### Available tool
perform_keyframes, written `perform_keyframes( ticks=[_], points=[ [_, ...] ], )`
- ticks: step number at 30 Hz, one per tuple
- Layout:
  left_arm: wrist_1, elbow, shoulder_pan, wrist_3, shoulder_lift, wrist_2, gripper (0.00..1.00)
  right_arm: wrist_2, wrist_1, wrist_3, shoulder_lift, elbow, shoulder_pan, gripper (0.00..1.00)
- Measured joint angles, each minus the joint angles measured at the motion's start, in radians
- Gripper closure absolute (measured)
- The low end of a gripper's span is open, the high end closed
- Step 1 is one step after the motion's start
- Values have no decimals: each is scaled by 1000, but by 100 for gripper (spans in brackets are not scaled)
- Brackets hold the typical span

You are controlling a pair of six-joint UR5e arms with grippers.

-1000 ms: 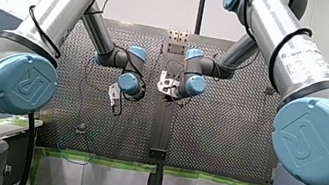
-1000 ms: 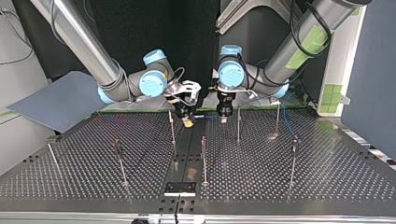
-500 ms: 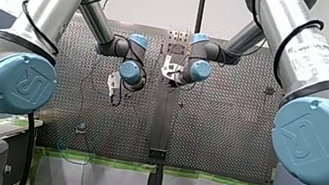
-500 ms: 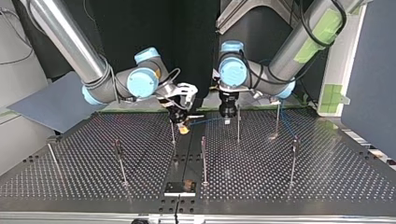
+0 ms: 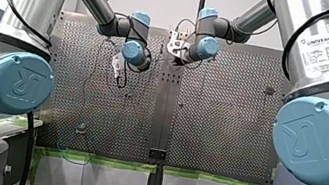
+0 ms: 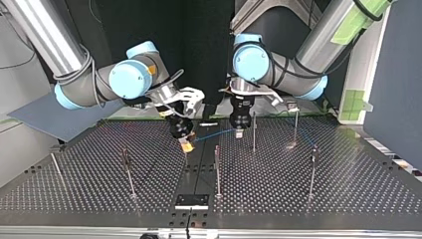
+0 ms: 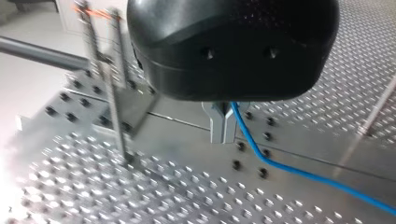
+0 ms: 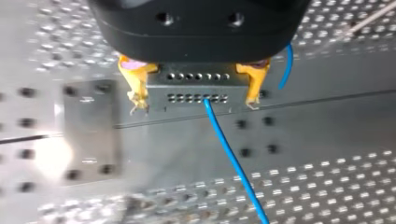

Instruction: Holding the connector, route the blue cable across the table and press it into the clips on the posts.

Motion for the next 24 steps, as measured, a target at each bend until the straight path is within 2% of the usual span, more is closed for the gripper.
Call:
perform_keyframes(
  ticks=[8, 15, 19, 24],
  points=[
    [-25, 0, -11, 1, 50, 0, 98, 0, 10, 3, -40, 0, -1, 100],
    [11, 6, -2, -23, 56, 29, 98, -1, 10, 3, -44, 0, -4, 100],
    [34, 21, 9, -31, 56, 48, 98, -24, 6, 4, -43, 0, -8, 100],
    [32, 45, 23, -32, 56, 55, 98, -49, 5, 4, -43, -4, -11, 100]
  ],
)
